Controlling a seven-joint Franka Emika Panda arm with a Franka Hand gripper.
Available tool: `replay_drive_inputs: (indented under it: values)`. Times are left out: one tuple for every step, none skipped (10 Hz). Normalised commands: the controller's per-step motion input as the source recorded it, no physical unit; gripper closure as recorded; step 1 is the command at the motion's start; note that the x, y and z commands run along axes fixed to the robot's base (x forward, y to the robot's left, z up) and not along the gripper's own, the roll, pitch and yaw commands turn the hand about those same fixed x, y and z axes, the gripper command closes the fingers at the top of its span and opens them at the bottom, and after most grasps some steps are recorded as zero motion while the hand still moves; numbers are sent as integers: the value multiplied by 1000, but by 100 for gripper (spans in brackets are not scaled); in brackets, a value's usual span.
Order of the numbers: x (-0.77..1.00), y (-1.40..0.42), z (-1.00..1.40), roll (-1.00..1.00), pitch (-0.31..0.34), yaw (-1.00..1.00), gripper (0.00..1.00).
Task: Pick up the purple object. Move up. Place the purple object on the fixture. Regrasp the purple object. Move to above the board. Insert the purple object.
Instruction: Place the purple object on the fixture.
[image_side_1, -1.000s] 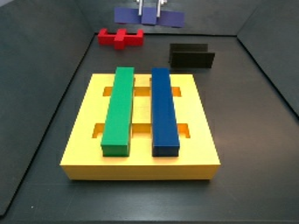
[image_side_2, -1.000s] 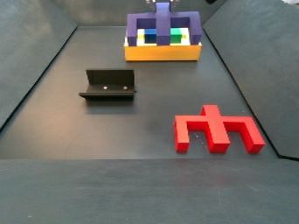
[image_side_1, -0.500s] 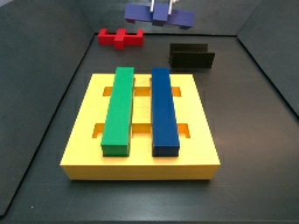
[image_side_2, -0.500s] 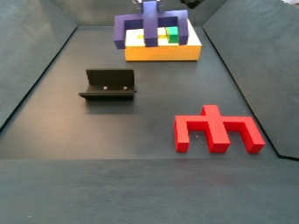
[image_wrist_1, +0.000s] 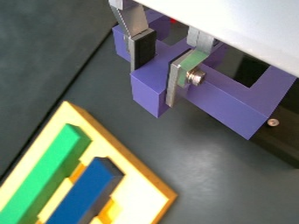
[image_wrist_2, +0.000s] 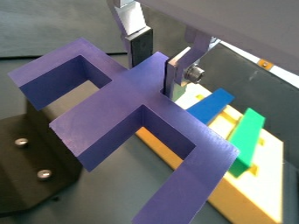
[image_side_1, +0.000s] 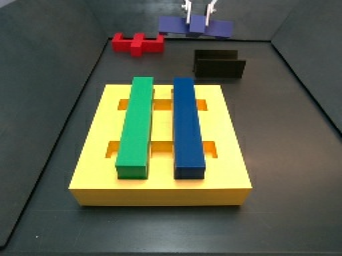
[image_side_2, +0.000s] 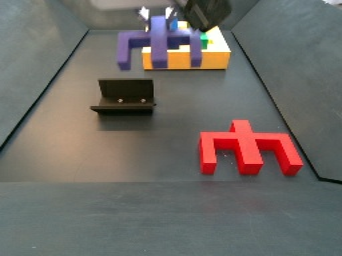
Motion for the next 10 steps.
replay_drive_inputs:
  values:
    - [1000, 543, -417, -394, -120, 0, 100]
    - [997, 546, -420, -451, -117, 0, 100]
    - [1000, 391, -397, -431, -160, 0, 100]
    - [1000, 163, -366, -340, -143, 0, 100]
    - [986, 0, -309, -157, -6, 0, 100]
    - [957, -37, -246, -174, 0, -20, 100]
    - [989, -11, -280, -109, 0, -20, 100]
    - [974, 0, -303, -111, -31, -20, 100]
    - [954, 0, -309, -129, -66, -14, 100]
    - [849, 0, -317, -180, -89, -26, 100]
